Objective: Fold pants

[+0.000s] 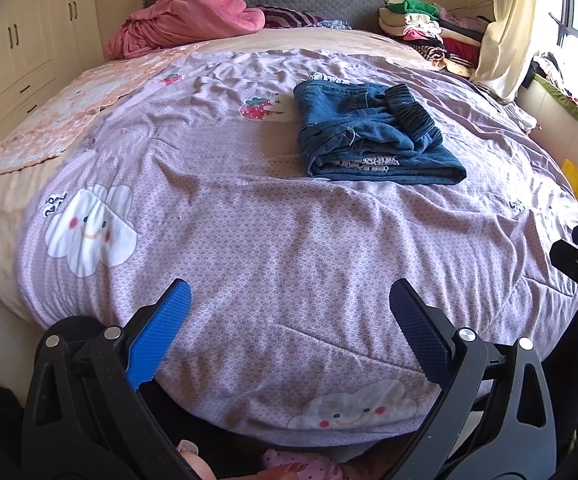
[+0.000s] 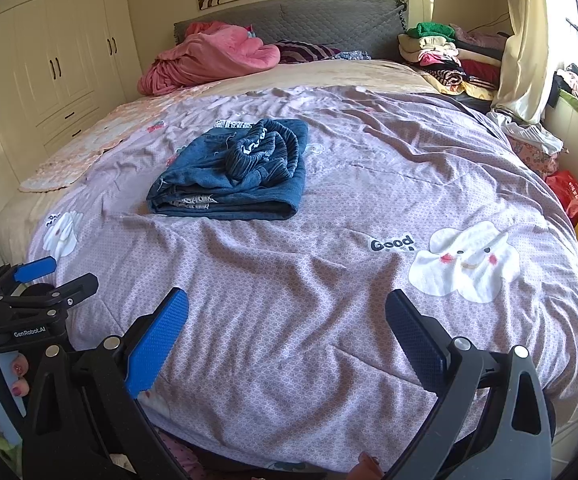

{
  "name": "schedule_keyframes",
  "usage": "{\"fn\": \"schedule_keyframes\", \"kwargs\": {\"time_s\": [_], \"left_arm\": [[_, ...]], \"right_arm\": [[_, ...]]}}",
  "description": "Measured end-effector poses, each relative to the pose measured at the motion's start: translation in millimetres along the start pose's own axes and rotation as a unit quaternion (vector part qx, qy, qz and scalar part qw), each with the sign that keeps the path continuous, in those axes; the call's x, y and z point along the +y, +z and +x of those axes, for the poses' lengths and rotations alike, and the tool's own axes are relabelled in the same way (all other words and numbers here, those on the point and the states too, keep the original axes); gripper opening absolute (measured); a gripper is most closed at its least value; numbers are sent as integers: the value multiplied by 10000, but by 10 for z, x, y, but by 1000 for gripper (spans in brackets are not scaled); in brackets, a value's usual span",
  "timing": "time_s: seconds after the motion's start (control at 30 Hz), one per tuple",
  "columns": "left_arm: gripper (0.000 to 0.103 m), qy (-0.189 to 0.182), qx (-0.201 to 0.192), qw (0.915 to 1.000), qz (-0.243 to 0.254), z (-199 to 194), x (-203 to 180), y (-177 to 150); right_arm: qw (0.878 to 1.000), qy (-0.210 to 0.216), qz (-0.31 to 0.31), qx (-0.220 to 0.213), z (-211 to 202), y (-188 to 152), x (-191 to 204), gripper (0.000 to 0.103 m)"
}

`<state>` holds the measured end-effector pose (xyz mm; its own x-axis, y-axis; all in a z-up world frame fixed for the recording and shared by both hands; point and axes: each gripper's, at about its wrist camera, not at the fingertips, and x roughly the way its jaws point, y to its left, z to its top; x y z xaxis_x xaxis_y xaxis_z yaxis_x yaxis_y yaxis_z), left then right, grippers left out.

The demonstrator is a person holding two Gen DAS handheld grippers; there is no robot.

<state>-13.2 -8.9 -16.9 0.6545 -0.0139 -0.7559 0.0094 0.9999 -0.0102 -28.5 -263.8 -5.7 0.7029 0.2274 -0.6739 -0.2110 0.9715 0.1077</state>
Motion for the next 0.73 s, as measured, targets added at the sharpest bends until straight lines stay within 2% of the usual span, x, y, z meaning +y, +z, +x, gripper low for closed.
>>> {"fn": "schedule_keyframes", "kwargs": {"time_s": [0.33,0.43,0.47,0.53,0.57,0.63,0.7,0.73], "left_arm": [[93,3,-9,10000,-13,32,53,72],[93,119,-283,9993,-210,26,261,272],[93,237,-482,9979,-357,19,389,384],[93,338,-613,9960,-546,86,615,584],[93,451,-519,9955,-648,199,764,708],[93,770,-10,9939,-788,579,1120,978],[93,1055,212,9895,-962,862,1416,1145],[93,1205,337,9867,-1042,1005,1569,1223]], "right_arm": [[10000,-56,61,54,78,3,-117,98],[9995,-243,187,84,136,89,-344,98],[9992,-297,254,88,156,129,-423,98],[9979,-462,454,56,189,249,-713,98],[9972,-536,525,55,213,309,-856,98],[9932,-861,781,45,292,477,-1292,98],[9893,-1096,947,149,424,630,-1715,98],[9848,-1385,1020,230,512,709,-1957,98]]}}
